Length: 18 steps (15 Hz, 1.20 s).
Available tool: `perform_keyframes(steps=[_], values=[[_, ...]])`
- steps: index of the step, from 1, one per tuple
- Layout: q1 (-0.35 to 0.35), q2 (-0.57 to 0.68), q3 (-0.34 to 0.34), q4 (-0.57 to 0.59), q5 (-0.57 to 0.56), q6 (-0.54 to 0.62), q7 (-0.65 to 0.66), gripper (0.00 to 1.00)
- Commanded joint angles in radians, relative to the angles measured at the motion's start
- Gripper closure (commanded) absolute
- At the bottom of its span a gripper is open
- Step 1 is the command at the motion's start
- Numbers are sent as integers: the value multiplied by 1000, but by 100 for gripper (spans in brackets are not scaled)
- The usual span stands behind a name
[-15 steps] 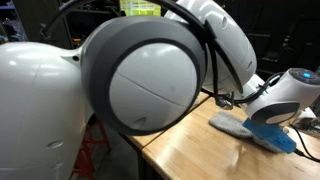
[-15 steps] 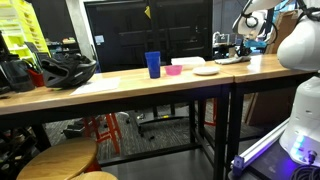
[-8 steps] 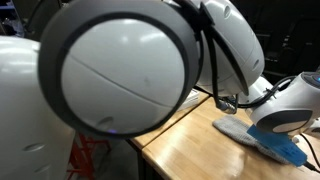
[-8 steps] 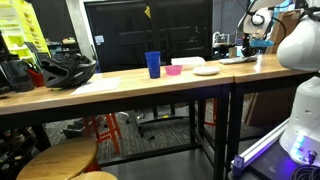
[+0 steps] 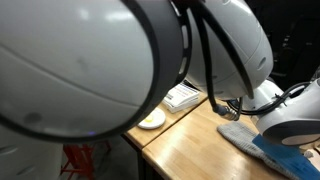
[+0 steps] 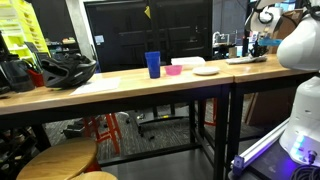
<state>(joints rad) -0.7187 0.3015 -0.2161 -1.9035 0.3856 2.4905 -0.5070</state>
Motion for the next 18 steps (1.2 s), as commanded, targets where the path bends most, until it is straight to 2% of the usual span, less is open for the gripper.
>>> perform_keyframes(steps=[1, 12, 18], values=[[-8, 1, -28, -114, -22, 3, 0, 98], [34, -105, -95, -231, -150, -1, 73, 98], [82, -155, -125, -274, -268, -9, 131, 98]])
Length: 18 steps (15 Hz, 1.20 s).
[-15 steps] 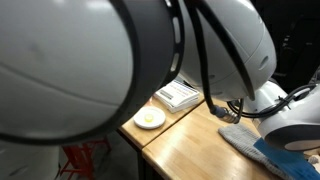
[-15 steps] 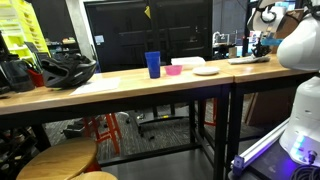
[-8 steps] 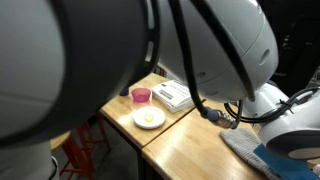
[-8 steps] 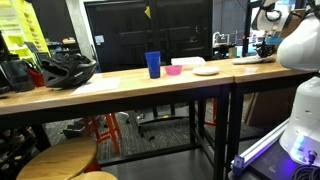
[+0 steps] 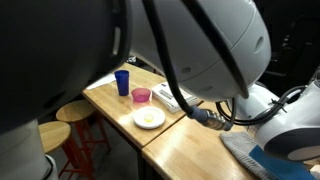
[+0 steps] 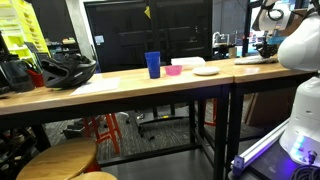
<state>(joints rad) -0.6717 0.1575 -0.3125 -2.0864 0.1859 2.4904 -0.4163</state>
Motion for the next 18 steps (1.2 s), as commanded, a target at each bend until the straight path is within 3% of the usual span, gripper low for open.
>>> perform_keyframes(steps=[1, 9, 18], values=[[47, -22, -33, -102, -92, -10, 58, 98], [147, -99, -72, -173, -295, -35, 206, 98], [202, -163, -85, -246, -357, -111, 302, 98]])
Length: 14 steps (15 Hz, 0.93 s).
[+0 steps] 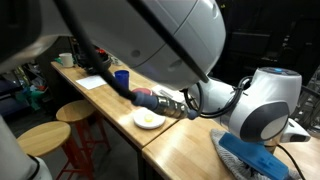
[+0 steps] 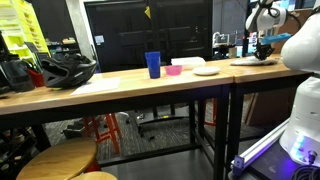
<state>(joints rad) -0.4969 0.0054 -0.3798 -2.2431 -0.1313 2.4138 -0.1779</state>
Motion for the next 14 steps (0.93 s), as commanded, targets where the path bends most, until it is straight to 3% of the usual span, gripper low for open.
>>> perform_keyframes(steps=[1, 5, 10, 14], values=[[28, -16, -18, -96, -49, -42, 77, 98], [25, -32, -22, -131, -122, -46, 163, 98], [24, 23, -17, -137, -256, 4, 372, 98], [41, 20, -11, -140, -293, -30, 462, 98]])
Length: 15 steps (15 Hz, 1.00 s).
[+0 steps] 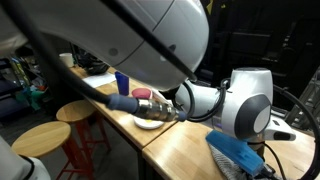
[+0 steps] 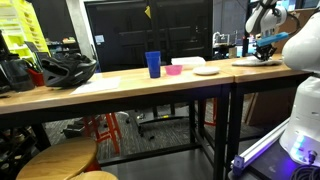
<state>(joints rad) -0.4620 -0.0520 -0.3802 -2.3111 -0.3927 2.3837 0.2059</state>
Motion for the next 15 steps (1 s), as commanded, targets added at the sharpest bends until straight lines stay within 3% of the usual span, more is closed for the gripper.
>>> perform_keyframes(steps=[1, 15], values=[[9, 72, -9, -77, -36, -6, 88, 98], [0, -28, -11, -151, -82, -111, 168, 98]])
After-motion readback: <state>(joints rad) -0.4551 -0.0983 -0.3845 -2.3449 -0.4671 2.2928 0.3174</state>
